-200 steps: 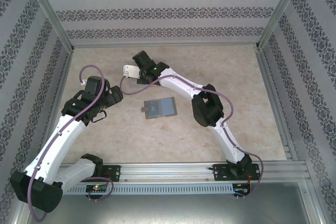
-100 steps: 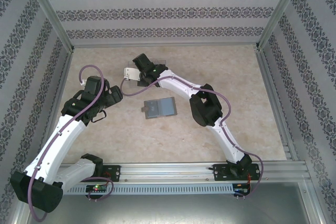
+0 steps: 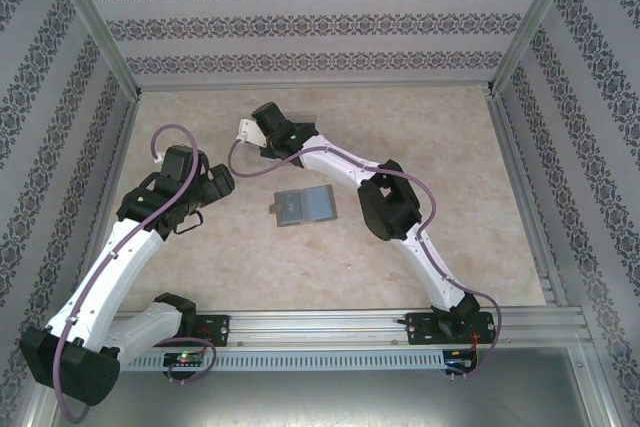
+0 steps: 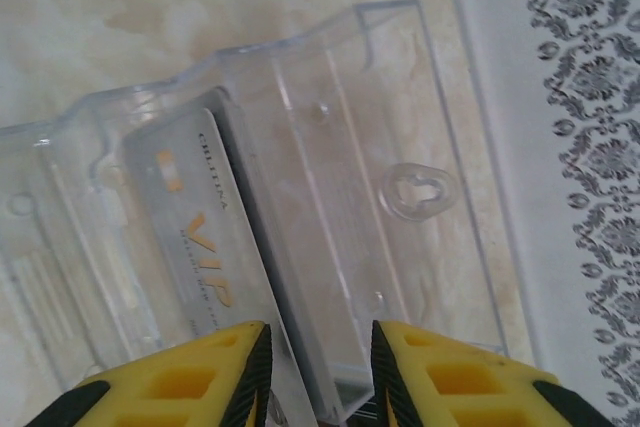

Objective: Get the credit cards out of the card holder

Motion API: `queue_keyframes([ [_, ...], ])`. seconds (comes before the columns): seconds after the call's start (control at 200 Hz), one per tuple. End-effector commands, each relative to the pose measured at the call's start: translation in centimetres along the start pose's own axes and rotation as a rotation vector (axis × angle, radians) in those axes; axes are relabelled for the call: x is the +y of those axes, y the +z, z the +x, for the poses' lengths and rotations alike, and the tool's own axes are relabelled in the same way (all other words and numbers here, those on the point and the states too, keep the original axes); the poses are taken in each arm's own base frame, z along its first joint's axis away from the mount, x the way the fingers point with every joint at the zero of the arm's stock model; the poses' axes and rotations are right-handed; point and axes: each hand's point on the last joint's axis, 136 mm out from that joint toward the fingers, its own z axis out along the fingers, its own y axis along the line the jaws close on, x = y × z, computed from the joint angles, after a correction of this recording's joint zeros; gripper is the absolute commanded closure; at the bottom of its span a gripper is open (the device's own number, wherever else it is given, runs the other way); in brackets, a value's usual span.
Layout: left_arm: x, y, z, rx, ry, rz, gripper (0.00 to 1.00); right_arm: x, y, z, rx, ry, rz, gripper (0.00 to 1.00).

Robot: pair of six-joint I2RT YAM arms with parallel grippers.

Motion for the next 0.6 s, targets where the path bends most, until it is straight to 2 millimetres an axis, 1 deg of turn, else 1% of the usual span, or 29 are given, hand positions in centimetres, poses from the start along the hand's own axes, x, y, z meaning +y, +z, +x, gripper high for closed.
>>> queue_keyframes([
  [0.0,0.9,-0.1,0.6,0.016,-0.001,-0.016,0.00,-2.3,0.4,0.4,0.024,0.079,0.102,0.66],
  [0.155,0.7,-0.1,0.7,0.020,-0.002,-0.006,0.00,-3.1,0.3,0.7,0.047,0.133,0.138,0.66],
  [0.275,0.8,-0.1,0.8,0.022,0.000,-0.004,0.00,-3.9,-0.9,0.1,0.029,0.180,0.138,0.67],
  [0.37,0.7,-0.1,0.9,0.025,0.000,0.004,0.00,-4.7,-2.6,-0.8,-0.011,0.238,0.126,0.67],
  [0.455,0.5,0.1,1.0,0.028,0.000,0.012,0.00,-5.6,-4.7,-1.4,-0.047,0.308,0.121,0.66],
  [0.515,0.3,0.2,1.1,0.034,-0.002,0.025,0.00,-6.0,-6.3,-1.5,-0.066,0.375,0.112,0.66],
  [0.585,0.0,0.3,1.2,0.039,-0.004,0.039,0.00,-5.8,-7.8,-0.9,-0.071,0.448,0.090,0.66],
  [0.595,0.0,0.3,1.1,0.038,-0.006,0.039,0.00,-5.8,-8.3,-0.9,-0.076,0.466,0.085,0.66],
])
